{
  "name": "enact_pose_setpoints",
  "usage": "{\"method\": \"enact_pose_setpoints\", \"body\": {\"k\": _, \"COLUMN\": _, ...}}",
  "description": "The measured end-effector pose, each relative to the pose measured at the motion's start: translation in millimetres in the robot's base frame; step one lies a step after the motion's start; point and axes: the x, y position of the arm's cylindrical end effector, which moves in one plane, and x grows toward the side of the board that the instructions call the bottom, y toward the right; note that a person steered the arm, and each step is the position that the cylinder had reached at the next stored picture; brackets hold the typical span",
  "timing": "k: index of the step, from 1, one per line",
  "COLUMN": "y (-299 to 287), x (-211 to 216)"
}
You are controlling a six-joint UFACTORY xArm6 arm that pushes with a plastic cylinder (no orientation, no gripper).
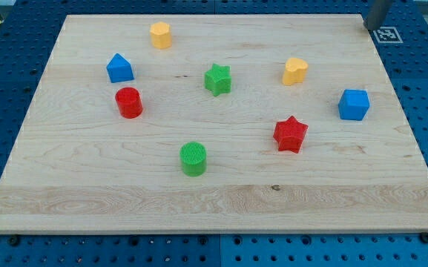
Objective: Point your arm towards red star
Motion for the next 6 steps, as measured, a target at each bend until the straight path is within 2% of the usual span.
{"method": "enact_pose_setpoints", "body": {"k": 2, "y": -53, "x": 21}}
{"method": "enact_pose_setpoints", "body": {"k": 6, "y": -65, "x": 115}}
